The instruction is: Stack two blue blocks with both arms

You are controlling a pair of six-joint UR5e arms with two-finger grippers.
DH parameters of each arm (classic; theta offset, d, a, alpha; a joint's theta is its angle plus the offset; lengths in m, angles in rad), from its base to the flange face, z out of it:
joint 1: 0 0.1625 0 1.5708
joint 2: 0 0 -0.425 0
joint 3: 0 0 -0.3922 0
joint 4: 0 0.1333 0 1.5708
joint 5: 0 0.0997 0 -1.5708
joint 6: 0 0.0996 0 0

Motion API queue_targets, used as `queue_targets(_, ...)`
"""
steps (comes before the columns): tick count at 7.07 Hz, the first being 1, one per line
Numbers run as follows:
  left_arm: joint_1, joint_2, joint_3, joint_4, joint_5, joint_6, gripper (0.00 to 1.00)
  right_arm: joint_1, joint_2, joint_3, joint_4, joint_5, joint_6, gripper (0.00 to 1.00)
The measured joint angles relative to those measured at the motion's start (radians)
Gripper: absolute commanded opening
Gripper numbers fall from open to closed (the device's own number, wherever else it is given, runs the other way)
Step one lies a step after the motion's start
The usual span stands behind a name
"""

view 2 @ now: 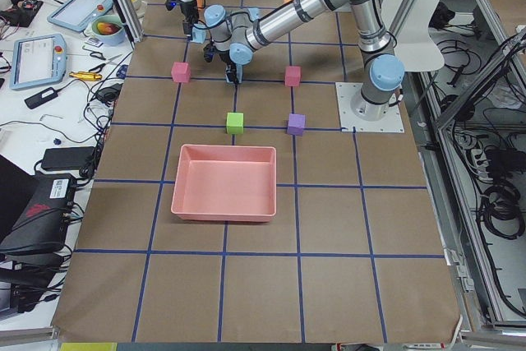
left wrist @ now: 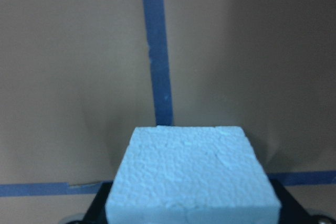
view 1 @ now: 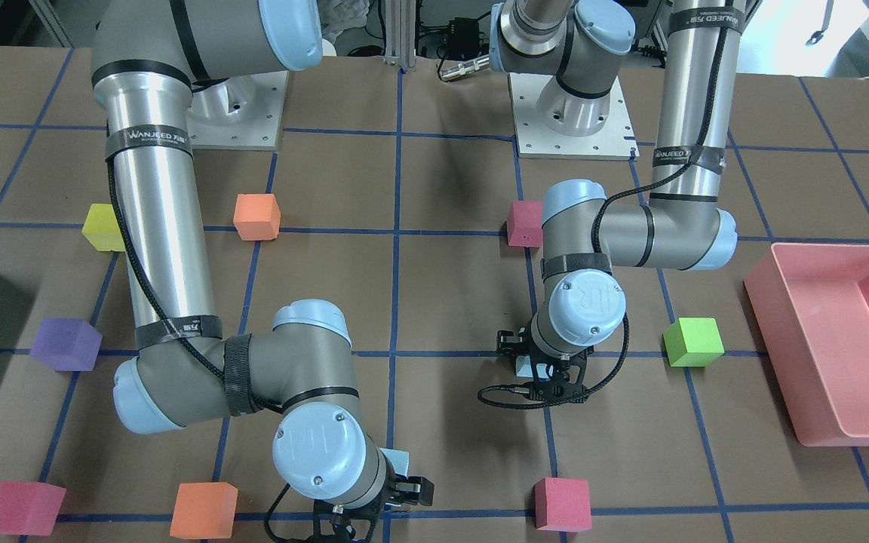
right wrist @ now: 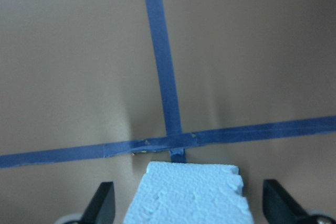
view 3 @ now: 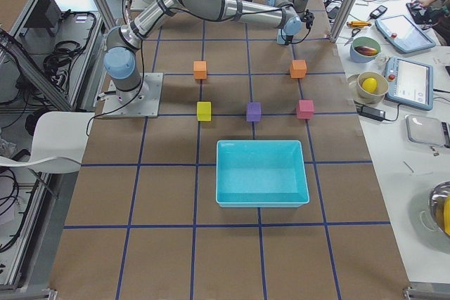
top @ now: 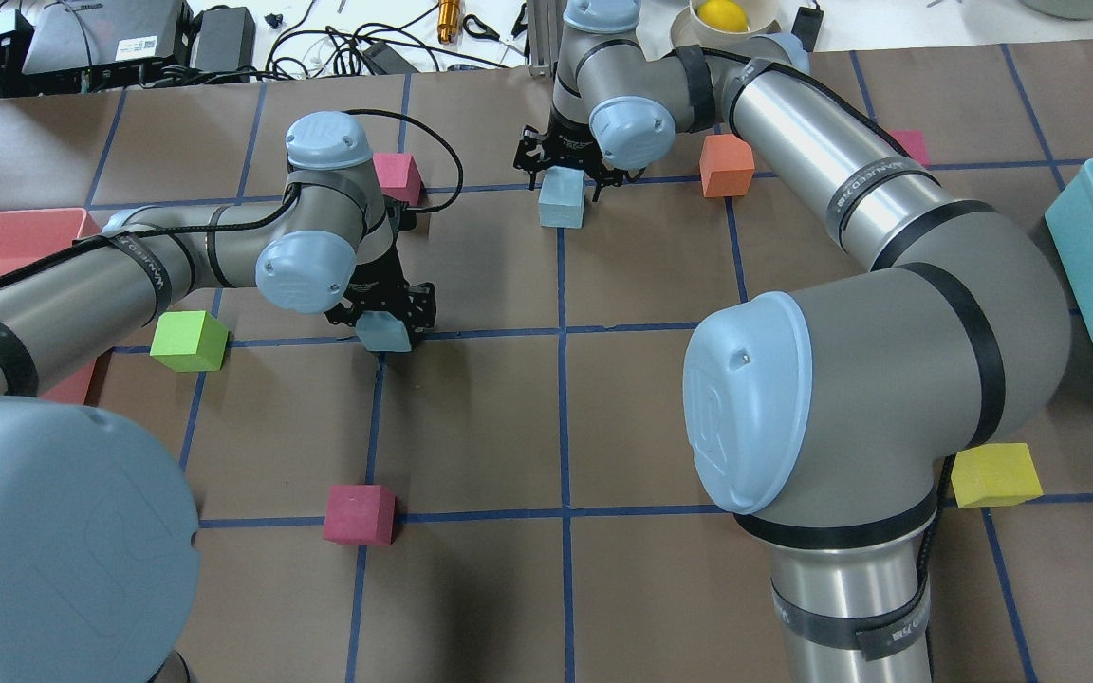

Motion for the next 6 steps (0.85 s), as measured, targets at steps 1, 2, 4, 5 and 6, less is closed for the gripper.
queue_targets(1, 0.0, 0.008, 0.003, 0.001, -0.002, 0.0, 0.49, 0.0, -0.007, 0.0, 0.002, -0.001, 0.0, 1.0)
queue_targets(2, 0.0, 0.017, 0.006, 0.003, -0.005, 0.0, 0.49, -0.001, -0.028, 0.003, 0.011, -0.005, -0.007, 1.0)
queue_targets(4, -0.006, 0.028, 0.052, 0.004, -0.013, -0.008, 0.49, -0.014, -0.107, 0.013, 0.101, -0.016, -0.024, 1.0)
queue_targets(5, -0.014, 0.022, 0.108, -0.004, -0.026, -0.021, 0.5, -0.029, -0.155, 0.016, 0.163, -0.017, -0.035, 1.0)
queue_targets(6, -0.028, 0.009, 0.179, -0.028, -0.049, -0.035, 0.52, -0.054, -0.204, 0.018, 0.229, -0.018, -0.053, 1.0)
